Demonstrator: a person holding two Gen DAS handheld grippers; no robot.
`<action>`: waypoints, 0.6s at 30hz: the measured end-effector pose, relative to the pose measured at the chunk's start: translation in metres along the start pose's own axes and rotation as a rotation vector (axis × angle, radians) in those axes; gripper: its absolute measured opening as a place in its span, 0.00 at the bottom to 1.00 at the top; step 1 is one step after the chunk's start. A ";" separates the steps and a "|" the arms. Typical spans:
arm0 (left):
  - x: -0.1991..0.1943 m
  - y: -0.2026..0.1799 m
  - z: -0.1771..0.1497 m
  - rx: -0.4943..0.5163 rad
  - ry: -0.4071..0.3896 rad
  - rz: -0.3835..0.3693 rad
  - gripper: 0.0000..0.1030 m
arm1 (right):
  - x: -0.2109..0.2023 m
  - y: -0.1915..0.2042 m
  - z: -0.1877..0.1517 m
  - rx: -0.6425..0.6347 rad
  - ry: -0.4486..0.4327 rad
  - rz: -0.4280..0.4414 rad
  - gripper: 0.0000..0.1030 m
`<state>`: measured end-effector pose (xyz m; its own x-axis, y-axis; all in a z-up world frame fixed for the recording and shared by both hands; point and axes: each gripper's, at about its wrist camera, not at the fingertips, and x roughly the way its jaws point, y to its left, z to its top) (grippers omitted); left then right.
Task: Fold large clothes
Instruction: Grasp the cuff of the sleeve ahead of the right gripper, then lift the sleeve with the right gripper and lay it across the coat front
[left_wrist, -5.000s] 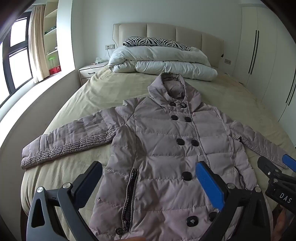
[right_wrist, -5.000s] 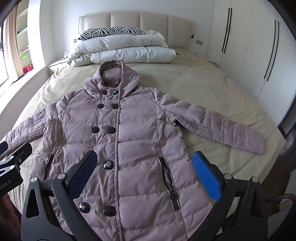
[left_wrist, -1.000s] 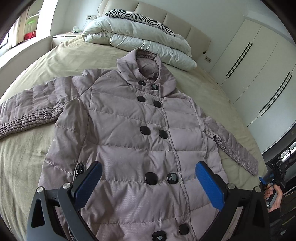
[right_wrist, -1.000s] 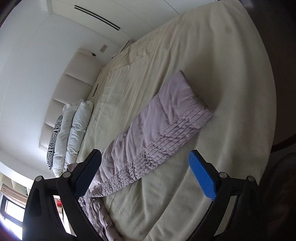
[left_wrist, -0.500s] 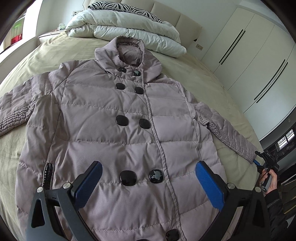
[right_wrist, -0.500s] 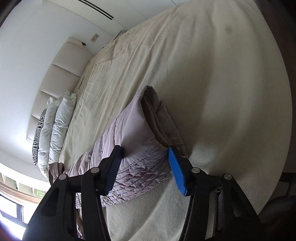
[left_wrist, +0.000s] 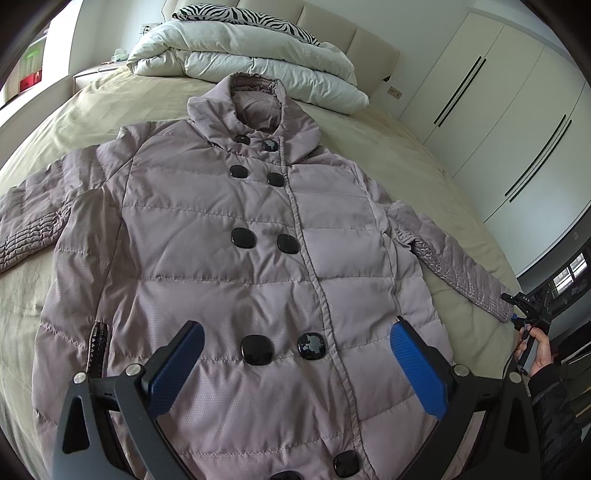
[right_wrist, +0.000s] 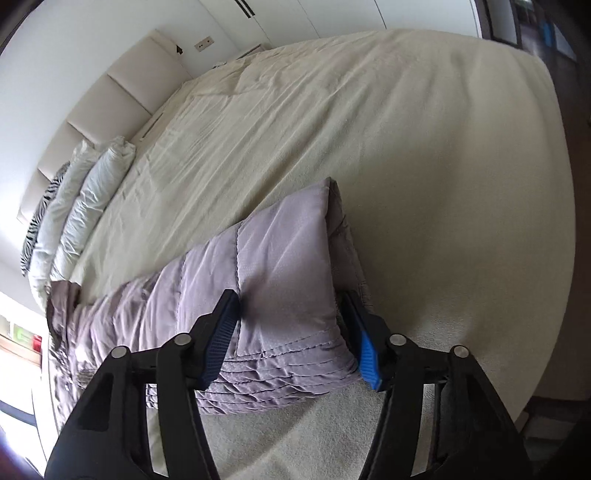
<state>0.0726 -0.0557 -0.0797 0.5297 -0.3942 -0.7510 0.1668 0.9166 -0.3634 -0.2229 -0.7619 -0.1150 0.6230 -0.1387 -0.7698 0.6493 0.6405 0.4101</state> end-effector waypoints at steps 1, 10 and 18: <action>0.000 0.000 0.000 -0.004 -0.001 -0.004 1.00 | -0.010 0.003 -0.008 -0.019 -0.012 -0.018 0.36; -0.017 0.017 -0.003 -0.051 -0.041 -0.035 1.00 | -0.096 0.157 -0.026 -0.328 -0.155 0.015 0.21; -0.052 0.065 -0.010 -0.121 -0.106 -0.025 1.00 | -0.127 0.399 -0.129 -0.705 -0.131 0.173 0.20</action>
<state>0.0480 0.0237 -0.0697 0.6127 -0.4015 -0.6807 0.0828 0.8892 -0.4500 -0.0995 -0.3911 0.0835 0.7668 -0.0527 -0.6398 0.1299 0.9888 0.0742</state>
